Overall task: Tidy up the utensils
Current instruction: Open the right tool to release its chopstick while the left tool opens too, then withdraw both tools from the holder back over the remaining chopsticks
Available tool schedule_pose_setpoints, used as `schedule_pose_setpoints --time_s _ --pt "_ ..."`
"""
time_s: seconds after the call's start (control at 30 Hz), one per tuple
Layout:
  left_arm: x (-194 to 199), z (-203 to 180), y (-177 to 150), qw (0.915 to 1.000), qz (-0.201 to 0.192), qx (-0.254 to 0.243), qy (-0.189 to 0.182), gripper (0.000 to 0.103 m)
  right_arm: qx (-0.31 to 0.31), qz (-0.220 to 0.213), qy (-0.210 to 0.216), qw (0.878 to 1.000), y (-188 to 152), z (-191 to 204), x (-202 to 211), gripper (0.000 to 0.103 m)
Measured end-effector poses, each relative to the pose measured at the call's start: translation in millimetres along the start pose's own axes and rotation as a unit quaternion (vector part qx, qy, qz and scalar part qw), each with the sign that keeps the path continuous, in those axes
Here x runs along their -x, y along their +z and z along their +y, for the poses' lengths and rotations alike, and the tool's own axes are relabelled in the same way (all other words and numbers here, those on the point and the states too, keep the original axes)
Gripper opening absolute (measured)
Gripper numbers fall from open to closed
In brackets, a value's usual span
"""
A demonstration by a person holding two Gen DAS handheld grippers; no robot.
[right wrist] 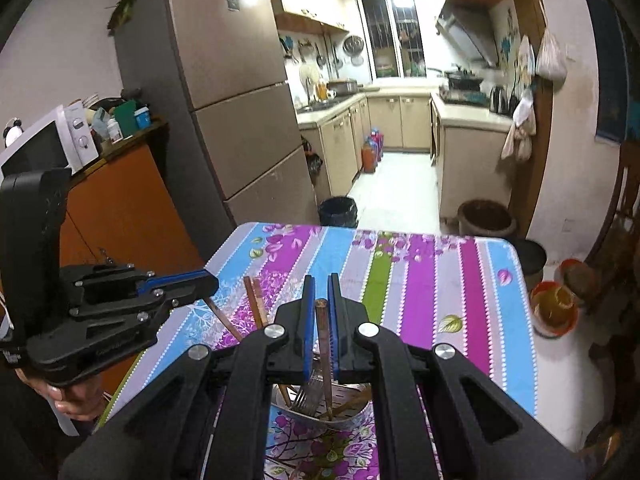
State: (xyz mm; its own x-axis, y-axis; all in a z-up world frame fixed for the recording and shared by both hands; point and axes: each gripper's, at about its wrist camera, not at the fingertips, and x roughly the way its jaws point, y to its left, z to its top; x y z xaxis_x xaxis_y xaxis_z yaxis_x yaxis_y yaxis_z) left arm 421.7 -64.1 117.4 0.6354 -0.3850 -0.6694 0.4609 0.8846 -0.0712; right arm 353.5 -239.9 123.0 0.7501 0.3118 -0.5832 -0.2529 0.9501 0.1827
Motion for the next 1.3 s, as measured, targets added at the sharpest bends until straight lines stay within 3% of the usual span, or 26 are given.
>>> schedule_pose_setpoints --time_s 0.2,0.33,0.43,0.6,0.73,0.8,0.9,1.07,1.13,1.2,1.23,1.3 --pt "-31.5 10.4 -4.3 0.9997 0.018 0.010 0.009 0.008 -0.017 0.022 -0.005 1.000 -1.3 -15.7 -31.7 0.005" --pt "-36.4 16.5 -2.6 0.9997 -0.007 0.015 0.021 0.009 -0.014 0.016 -0.020 1.000 1.0 -24.4 -40.8 0.007" --pt "-31.6 18.1 2.3 0.9977 -0.040 0.011 0.053 0.019 -0.010 0.001 -0.035 0.999 6.5 -29.4 -41.6 0.015" --pt "-11.7 25.8 5.3 0.9924 -0.094 0.024 0.076 0.032 -0.015 -0.030 -0.039 0.999 12.1 -39.4 -26.5 0.016" --pt "20.2 23.8 -2.1 0.9807 -0.150 0.012 0.124 0.050 -0.014 -0.056 -0.031 0.998 7.0 -40.9 2.4 0.023" --pt "40.4 20.6 -15.7 0.9761 -0.174 0.012 0.129 0.063 -0.009 -0.074 -0.021 0.997 -7.3 -37.6 27.5 0.025" --pt "65.0 13.3 -48.5 0.9701 -0.203 0.003 0.133 0.073 -0.008 -0.103 0.004 0.995 -43.3 -31.2 69.4 0.030" --pt "107.3 -4.1 -126.7 0.9546 -0.242 0.004 0.174 0.076 -0.032 -0.156 -0.019 0.987 -119.8 -27.1 145.6 0.030" --pt "121.3 -7.8 -147.6 0.9526 -0.260 0.019 0.157 0.076 -0.071 -0.169 -0.050 0.982 -149.5 -33.1 173.5 0.032" --pt "133.4 -12.2 -164.0 0.9566 -0.260 0.036 0.128 0.076 -0.109 -0.174 -0.058 0.977 -171.9 -41.0 194.1 0.040" --pt "137.5 -13.8 -168.4 0.9579 -0.259 0.041 0.118 0.076 -0.124 -0.182 -0.056 0.974 -183.7 -44.8 204.6 0.051" --pt "144.4 -19.8 -176.4 0.9589 -0.261 0.040 0.105 0.076 -0.140 -0.189 -0.068 0.969 -198.0 -49.2 216.2 0.054"
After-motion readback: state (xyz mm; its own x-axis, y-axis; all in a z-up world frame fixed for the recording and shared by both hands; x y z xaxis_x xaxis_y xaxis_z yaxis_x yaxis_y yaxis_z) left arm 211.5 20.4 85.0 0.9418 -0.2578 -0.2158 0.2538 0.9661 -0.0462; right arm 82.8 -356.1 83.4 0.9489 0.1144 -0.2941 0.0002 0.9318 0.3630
